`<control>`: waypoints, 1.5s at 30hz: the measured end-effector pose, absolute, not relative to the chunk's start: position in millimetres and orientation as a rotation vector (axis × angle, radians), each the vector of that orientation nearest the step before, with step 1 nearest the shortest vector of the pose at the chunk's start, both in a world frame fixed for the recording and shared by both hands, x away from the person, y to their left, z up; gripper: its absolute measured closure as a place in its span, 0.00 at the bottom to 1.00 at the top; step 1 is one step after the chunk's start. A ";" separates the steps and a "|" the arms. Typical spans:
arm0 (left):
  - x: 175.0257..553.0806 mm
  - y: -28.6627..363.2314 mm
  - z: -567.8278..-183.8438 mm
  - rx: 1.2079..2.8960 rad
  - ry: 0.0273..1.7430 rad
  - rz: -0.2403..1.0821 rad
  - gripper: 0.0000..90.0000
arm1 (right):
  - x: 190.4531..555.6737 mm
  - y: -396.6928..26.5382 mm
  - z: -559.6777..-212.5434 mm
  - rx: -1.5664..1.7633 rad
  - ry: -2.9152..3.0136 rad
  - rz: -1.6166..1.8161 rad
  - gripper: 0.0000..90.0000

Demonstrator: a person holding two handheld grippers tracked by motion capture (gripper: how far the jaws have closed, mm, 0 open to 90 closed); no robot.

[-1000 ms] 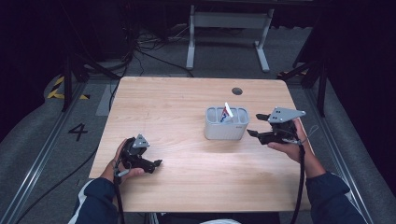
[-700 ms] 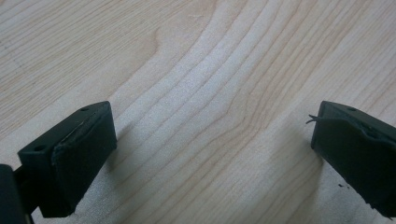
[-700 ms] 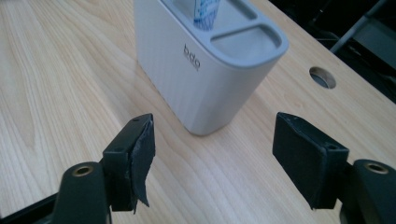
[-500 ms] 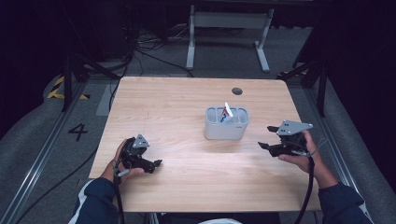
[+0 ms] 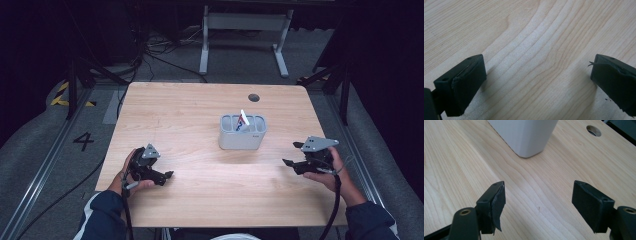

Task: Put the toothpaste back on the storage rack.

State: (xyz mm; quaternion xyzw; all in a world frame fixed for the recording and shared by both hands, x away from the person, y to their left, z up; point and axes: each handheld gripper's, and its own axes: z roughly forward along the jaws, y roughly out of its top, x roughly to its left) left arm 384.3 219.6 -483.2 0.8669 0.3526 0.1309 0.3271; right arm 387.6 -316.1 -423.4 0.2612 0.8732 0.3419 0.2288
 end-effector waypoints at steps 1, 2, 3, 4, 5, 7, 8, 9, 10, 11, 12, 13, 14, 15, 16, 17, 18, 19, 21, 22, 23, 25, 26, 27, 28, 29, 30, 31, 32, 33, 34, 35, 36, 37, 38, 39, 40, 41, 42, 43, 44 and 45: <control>384.3 219.7 -483.3 2.270 0.923 0.343 0.01 | 386.8 -319.3 -426.6 0.735 2.403 0.942 0.30; 384.3 219.6 -483.2 2.271 0.924 0.343 0.01 | 386.5 -321.0 -428.3 0.734 2.400 0.939 0.30; 384.3 219.6 -483.2 2.271 0.924 0.343 0.01 | 385.6 -322.5 -430.3 0.752 2.401 0.944 0.30; 384.3 219.6 -483.2 2.271 0.924 0.343 0.01 | 384.9 -324.2 -432.6 0.762 2.402 0.947 0.30; 384.3 219.6 -483.3 2.270 0.924 0.342 0.01 | 384.0 -325.8 -435.1 0.764 2.405 0.935 0.30; 384.3 219.6 -483.2 2.269 0.925 0.342 0.01 | 381.7 -328.8 -439.4 0.783 2.411 0.932 0.30; 384.3 219.6 -483.2 2.271 0.924 0.342 0.01 | 380.4 -330.1 -441.1 0.796 2.414 0.935 0.30; 384.3 219.6 -483.2 2.271 0.924 0.343 0.01 | 379.2 -332.1 -443.6 0.799 2.420 0.931 0.30; 384.3 219.6 -483.2 2.271 0.924 0.343 0.01 | 377.3 -334.0 -446.1 0.809 2.420 0.932 0.28; 384.3 219.6 -483.3 2.270 0.923 0.343 0.01 | 374.9 -336.4 -449.3 0.822 2.424 0.941 0.28; 384.3 219.6 -483.2 2.270 0.924 0.342 0.01 | 373.5 -337.8 -451.3 0.828 2.426 0.943 0.28; 384.3 219.6 -483.2 2.270 0.924 0.342 0.01 | 370.7 -340.0 -454.4 0.825 2.431 0.934 0.27; 384.3 219.6 -483.2 2.270 0.924 0.342 0.01 | 370.7 -340.0 -454.4 0.825 2.431 0.934 0.27; 384.3 219.6 -483.2 2.270 0.925 0.342 0.01 | 367.8 -342.5 -456.8 0.828 2.436 0.932 0.27; 384.3 219.6 -483.2 2.271 0.924 0.342 0.01 | 365.2 -346.2 -458.8 0.844 2.435 0.942 0.27; 384.3 219.6 -483.2 2.271 0.924 0.342 0.01 | 363.5 -348.4 -460.3 0.856 2.429 0.949 0.27; 384.3 219.6 -483.2 2.270 0.925 0.342 0.01 | 360.2 -352.3 -462.9 0.884 2.420 0.960 0.26; 384.4 219.6 -483.1 2.271 0.924 0.342 0.01 | 357.1 -357.0 -466.4 0.899 2.416 0.978 0.27; 384.3 219.6 -483.2 2.270 0.925 0.343 0.01 | 352.7 -362.0 -470.7 0.928 2.430 0.993 0.27; 384.3 219.6 -483.2 2.271 0.924 0.343 0.01 | 348.3 -366.7 -475.2 0.951 2.440 1.011 0.26; 384.3 219.6 -483.2 2.271 0.924 0.343 0.01 | 345.8 -369.0 -478.3 0.974 2.433 1.012 0.26; 384.3 219.6 -483.2 2.271 0.924 0.343 0.01 | 341.6 -373.7 -483.0 1.012 2.414 1.030 0.25; 384.3 219.7 -483.3 2.270 0.923 0.343 0.01 | 341.1 -375.3 -483.6 1.026 2.415 1.040 0.24; 384.3 219.6 -483.2 2.271 0.924 0.343 0.01 | 341.6 -376.8 -484.6 1.038 2.415 1.054 0.23; 384.3 219.6 -483.2 2.269 0.925 0.342 0.01 | 342.0 -377.1 -485.8 1.039 2.407 1.070 0.22; 384.3 219.6 -483.2 2.269 0.925 0.342 0.01 | 342.0 -377.1 -485.8 1.039 2.407 1.070 0.22; 384.3 219.4 -483.3 2.268 0.927 0.341 0.01 | 342.3 -375.8 -486.5 1.029 2.405 1.071 0.20; 384.3 219.4 -483.3 2.268 0.927 0.341 0.01 | 342.3 -375.8 -486.5 1.029 2.405 1.071 0.20; 384.3 219.6 -483.2 2.271 0.924 0.342 0.01 | 342.5 -375.2 -486.5 1.032 2.404 1.069 0.20; 384.2 219.5 -483.2 2.269 0.927 0.342 0.01 | 342.6 -375.0 -486.6 1.032 2.404 1.069 0.20; 384.1 219.3 -483.3 2.267 0.929 0.342 0.01 | 342.8 -375.1 -486.6 1.031 2.405 1.070 0.20; 384.1 218.7 -483.5 2.262 0.937 0.340 0.00 | 342.8 -375.1 -486.6 1.031 2.405 1.069 0.20; 384.2 218.5 -483.6 2.261 0.937 0.340 0.00 | 342.4 -375.0 -486.6 1.034 2.403 1.068 0.20; 384.3 218.2 -483.7 2.260 0.939 0.339 0.00 | 342.1 -374.9 -486.6 1.037 2.401 1.068 0.20; 384.2 218.3 -483.0 2.267 0.940 0.335 0.00 | 342.1 -375.1 -486.6 1.036 2.401 1.068 0.20; 384.2 218.2 -483.1 2.265 0.941 0.336 0.00 | 342.2 -375.1 -486.6 1.036 2.401 1.068 0.20; 384.2 218.2 -483.1 2.265 0.941 0.336 0.00 | 342.3 -375.1 -486.6 1.036 2.402 1.068 0.20; 384.2 218.2 -483.1 2.265 0.941 0.335 0.00 | 342.4 -375.1 -486.6 1.034 2.403 1.069 0.20; 384.2 218.2 -483.1 2.265 0.941 0.335 0.00 | 342.4 -375.1 -486.6 1.035 2.403 1.068 0.20; 384.2 218.3 -483.1 2.265 0.941 0.335 0.00 | 342.5 -375.1 -486.6 1.034 2.403 1.068 0.19; 384.2 218.2 -483.1 2.265 0.941 0.335 0.00 | 342.9 -374.9 -486.6 1.035 2.402 1.067 0.19; 384.3 218.3 -483.1 2.265 0.941 0.335 0.00 | 343.1 -374.7 -486.6 1.036 2.404 1.066 0.19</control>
